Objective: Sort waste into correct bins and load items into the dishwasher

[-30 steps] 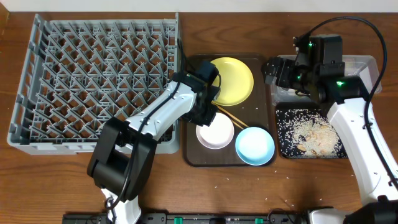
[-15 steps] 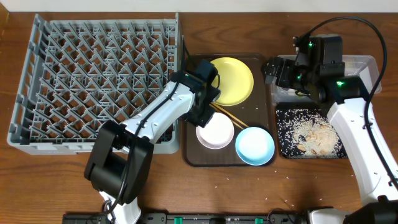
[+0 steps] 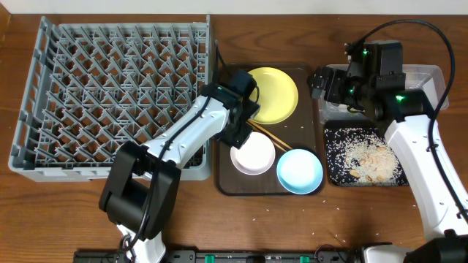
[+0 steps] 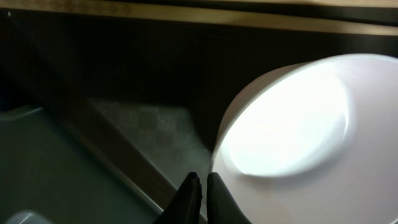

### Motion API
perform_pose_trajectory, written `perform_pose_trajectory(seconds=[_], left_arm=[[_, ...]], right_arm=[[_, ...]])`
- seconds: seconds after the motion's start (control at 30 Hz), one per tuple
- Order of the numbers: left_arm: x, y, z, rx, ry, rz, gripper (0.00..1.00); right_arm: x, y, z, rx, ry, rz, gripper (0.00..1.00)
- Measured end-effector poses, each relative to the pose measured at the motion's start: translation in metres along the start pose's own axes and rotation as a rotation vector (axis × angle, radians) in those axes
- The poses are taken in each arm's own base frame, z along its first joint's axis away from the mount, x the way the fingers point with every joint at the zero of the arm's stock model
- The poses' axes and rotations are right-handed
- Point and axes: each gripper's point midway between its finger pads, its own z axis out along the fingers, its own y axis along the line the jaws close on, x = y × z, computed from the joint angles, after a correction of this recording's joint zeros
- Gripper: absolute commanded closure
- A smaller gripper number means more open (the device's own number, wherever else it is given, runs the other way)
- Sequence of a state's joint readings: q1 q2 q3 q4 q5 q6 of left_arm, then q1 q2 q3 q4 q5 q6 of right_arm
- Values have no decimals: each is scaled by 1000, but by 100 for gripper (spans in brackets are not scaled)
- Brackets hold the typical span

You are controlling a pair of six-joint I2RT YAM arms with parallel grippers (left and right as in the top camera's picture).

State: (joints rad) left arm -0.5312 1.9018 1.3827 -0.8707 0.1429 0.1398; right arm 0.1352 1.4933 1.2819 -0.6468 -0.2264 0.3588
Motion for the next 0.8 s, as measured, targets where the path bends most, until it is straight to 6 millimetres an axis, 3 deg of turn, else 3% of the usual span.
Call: perform_pose_trajectory(seconds=[0.8], left_arm=[[-7, -2, 6, 13, -41, 4, 92]], right_arm=[[0, 0, 0, 0, 0, 0, 1]])
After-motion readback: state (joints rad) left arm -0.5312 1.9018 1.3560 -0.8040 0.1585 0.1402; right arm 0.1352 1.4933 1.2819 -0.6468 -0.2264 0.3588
